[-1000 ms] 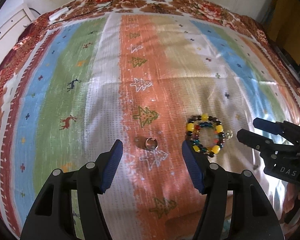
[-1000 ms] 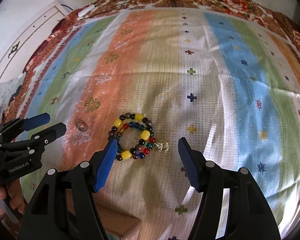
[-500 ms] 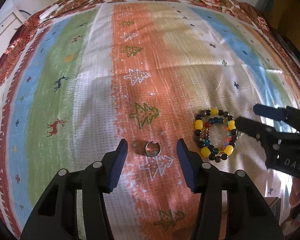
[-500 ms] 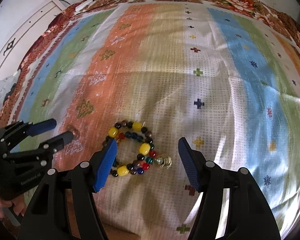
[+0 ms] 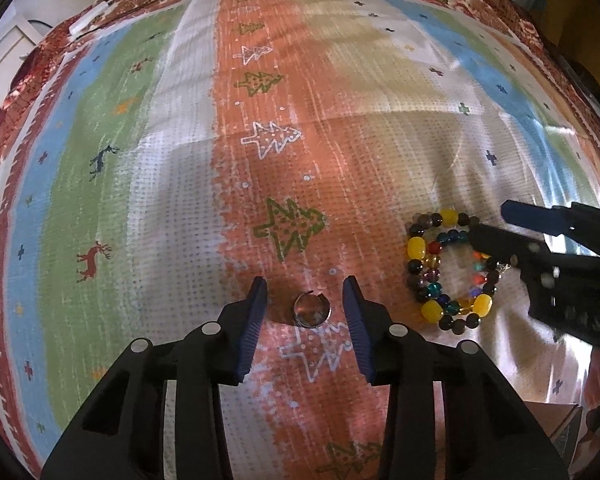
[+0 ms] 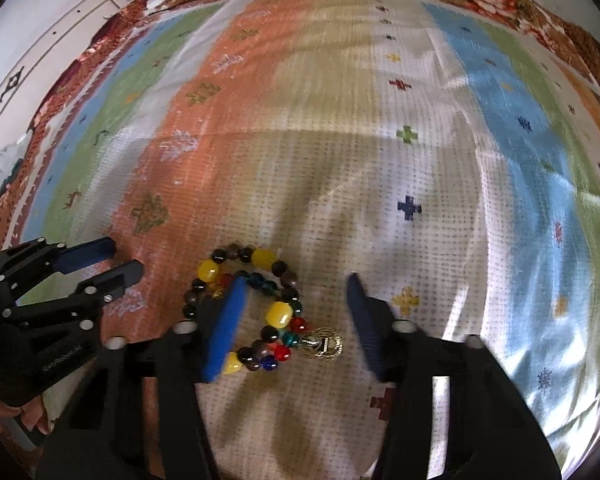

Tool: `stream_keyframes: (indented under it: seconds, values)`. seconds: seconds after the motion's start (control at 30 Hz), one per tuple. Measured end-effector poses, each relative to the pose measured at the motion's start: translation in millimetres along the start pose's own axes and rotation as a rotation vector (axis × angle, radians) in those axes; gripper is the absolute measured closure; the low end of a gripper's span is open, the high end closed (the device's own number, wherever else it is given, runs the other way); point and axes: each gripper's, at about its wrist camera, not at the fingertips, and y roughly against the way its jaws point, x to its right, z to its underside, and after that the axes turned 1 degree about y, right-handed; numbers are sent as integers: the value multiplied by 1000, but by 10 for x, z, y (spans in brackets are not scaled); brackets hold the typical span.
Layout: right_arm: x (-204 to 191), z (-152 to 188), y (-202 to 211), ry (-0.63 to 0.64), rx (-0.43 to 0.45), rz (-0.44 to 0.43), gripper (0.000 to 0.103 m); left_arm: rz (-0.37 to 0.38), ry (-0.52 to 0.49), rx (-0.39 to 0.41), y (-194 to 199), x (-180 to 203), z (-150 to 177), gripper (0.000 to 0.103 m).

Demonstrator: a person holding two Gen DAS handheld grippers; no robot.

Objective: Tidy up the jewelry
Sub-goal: 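Close left tool on silver ring while right tool grasps yellow-bead bracelet, then lift ring with left tool while right tool carries yellow-bead bracelet to tin box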

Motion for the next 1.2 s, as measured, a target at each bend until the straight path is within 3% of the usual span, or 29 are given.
stream_keyframes:
  seconds: [0.07,0.23,0.33,0.37,0.73,1.2]
  values:
    - [29,-8,-34,-10,-10,-4,63,1,1,-2,-15,-5,1,66]
    - [14,-7,-59,-2,-22,-16,79,4,-1,-1,-39,-29,-1,69]
    - [-27,-2,-76,15,-27,-22,87,-9,-9,1,-53,-32,7,75]
    - [-39,1,-79,19,-29,-25,89,-12,-13,3,-55,-30,9,82]
    - [-20,23,2,18,-14,-43,92,33,-5,14,34,-46,-5,84]
    - [-260,17,462,78,88,-53,92,63,22,66,291,-18,-25,84]
